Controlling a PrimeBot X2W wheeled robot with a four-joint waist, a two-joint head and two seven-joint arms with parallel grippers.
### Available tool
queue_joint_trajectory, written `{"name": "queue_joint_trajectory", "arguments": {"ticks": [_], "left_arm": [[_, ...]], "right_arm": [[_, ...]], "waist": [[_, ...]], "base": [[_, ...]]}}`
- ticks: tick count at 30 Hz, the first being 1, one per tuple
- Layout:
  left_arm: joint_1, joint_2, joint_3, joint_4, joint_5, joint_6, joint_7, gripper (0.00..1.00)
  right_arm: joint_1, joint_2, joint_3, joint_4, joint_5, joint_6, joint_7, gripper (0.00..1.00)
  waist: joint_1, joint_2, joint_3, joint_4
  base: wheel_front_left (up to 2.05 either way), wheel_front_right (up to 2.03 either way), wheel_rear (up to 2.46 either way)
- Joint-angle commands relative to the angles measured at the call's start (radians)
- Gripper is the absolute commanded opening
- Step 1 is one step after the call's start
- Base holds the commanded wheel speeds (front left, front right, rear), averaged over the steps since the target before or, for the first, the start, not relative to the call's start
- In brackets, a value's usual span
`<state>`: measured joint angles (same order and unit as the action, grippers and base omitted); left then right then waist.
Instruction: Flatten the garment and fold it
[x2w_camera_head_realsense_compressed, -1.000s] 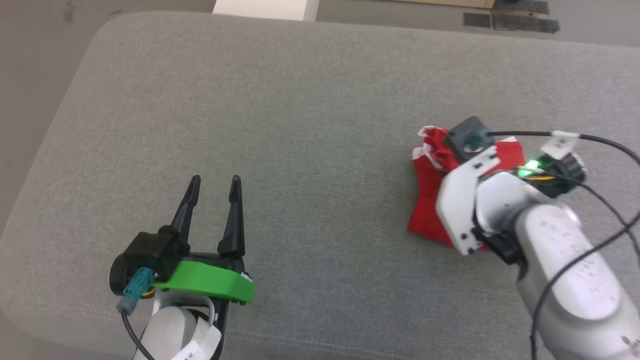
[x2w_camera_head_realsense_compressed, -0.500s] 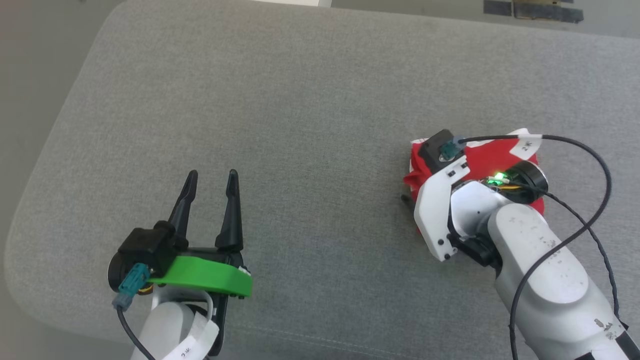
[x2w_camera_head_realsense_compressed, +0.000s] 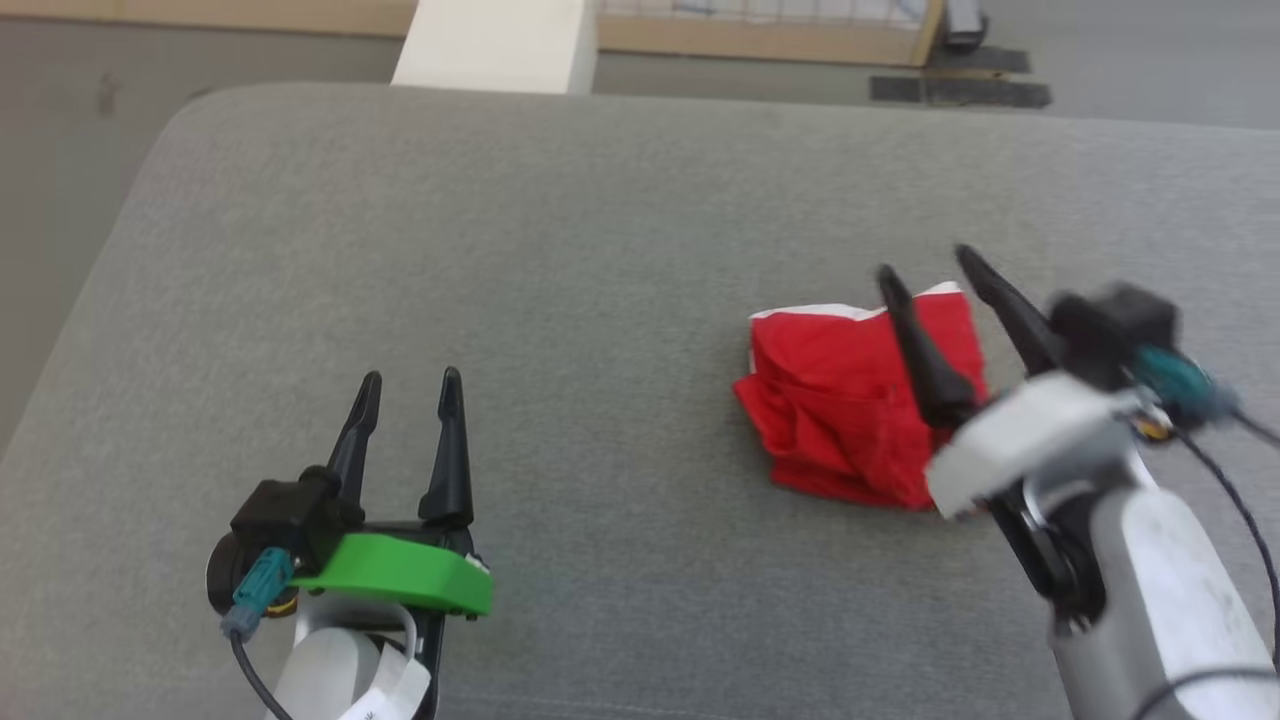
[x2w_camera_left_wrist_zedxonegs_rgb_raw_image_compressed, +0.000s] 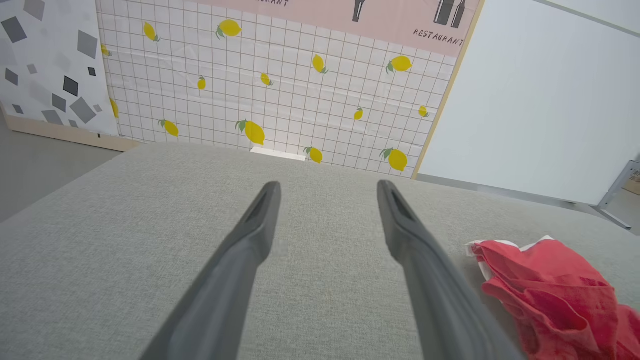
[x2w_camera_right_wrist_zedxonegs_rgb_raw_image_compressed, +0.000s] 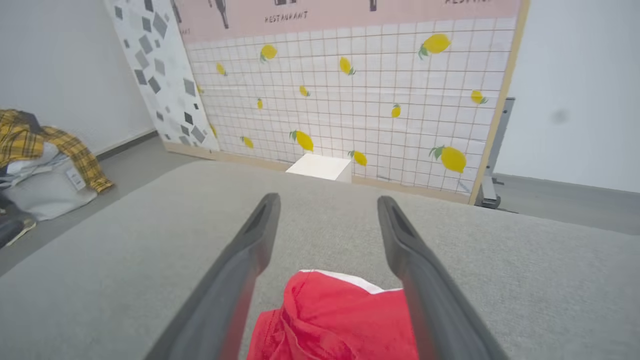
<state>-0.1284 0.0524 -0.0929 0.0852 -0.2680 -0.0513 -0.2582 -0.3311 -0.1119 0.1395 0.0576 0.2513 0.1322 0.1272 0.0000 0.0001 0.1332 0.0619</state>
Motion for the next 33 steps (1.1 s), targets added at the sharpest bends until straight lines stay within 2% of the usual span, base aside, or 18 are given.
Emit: {"name": "queue_joint_trajectory", "arguments": {"ticks": [1, 7, 14, 28, 31, 33], "left_arm": [[0.019, -0.002, 0.006, 0.003, 0.012, -0.001, -0.004, 1.0], [0.038, -0.002, 0.011, 0.014, 0.019, -0.009, -0.004, 1.0], [0.064, -0.002, 0.014, 0.018, 0.021, -0.01, -0.004, 1.0], [0.088, -0.002, 0.019, 0.022, 0.024, -0.013, -0.004, 1.0], [0.084, -0.002, 0.017, 0.021, 0.022, -0.011, -0.004, 1.0], [0.079, -0.002, 0.015, 0.019, 0.023, -0.011, -0.004, 1.0]], "right_arm": [[0.041, 0.011, -0.023, -0.017, -0.005, -0.002, -0.041, 1.0], [0.199, 0.044, -0.148, -0.04, -0.056, -0.002, -0.252, 1.0], [0.329, 0.058, -0.202, 0.002, -0.098, -0.002, -0.351, 1.0], [0.356, 0.057, -0.183, 0.004, -0.135, -0.002, -0.364, 1.0], [0.327, 0.038, -0.158, 0.004, -0.121, -0.002, -0.338, 1.0], [0.296, 0.023, -0.138, 0.017, -0.071, -0.002, -0.285, 1.0]], "waist": [[0.0, -0.0001, -0.041, -0.048], [0.0, -0.0001, -0.075, -0.1], [0.0, -0.0001, -0.097, -0.131], [0.0, -0.0001, -0.102, -0.13], [0.0, -0.0001, -0.095, -0.125], [0.0, -0.0001, -0.087, -0.122]], "base": [[0.0, 0.0, 0.0], [0.0, 0.0, 0.0], [0.0, 0.0, 0.0], [0.0, 0.0, 0.0], [0.0, 0.0, 0.0], [0.0, 0.0, 0.0]]}}
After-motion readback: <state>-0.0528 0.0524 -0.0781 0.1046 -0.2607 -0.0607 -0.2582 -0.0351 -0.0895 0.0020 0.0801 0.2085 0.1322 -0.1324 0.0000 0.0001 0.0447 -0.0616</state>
